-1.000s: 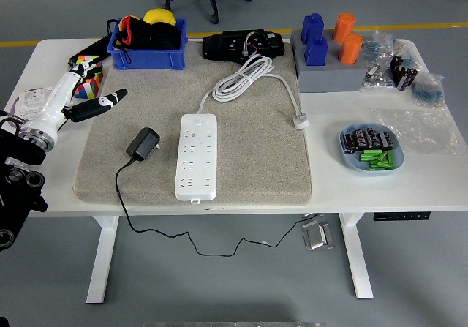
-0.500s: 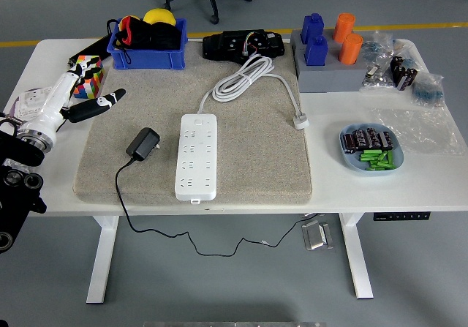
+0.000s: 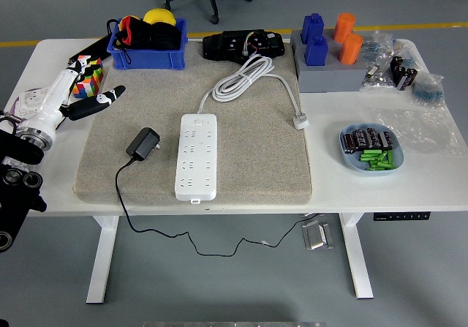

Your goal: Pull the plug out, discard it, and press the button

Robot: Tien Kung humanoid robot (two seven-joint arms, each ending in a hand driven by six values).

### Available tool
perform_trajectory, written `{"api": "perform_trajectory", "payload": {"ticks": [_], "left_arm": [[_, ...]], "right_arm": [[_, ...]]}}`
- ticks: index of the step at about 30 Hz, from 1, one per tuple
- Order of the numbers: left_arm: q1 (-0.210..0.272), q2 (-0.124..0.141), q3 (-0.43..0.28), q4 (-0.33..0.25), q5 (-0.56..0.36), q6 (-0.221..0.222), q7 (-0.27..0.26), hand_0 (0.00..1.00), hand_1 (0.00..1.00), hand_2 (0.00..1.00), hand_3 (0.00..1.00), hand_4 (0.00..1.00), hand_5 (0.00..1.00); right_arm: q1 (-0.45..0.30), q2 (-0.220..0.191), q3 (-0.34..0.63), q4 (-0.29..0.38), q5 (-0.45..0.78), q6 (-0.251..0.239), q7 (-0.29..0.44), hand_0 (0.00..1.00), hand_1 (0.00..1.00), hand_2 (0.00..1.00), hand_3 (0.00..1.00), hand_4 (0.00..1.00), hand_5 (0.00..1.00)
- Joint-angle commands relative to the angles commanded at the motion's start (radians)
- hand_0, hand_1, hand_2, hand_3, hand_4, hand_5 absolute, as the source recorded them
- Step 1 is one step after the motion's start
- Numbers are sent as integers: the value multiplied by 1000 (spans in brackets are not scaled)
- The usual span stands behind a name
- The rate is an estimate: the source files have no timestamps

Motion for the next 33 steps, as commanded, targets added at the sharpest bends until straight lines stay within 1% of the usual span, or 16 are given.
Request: {"api": "perform_trajectory", "payload": {"ticks": [33], "left_arm": [[3, -6, -2, -13, 3, -3, 6, 910, 912, 904, 946, 840, 526]], "right_arm": [[1, 7, 12, 0, -1, 0, 0, 767, 729, 724, 713, 883, 658]]}}
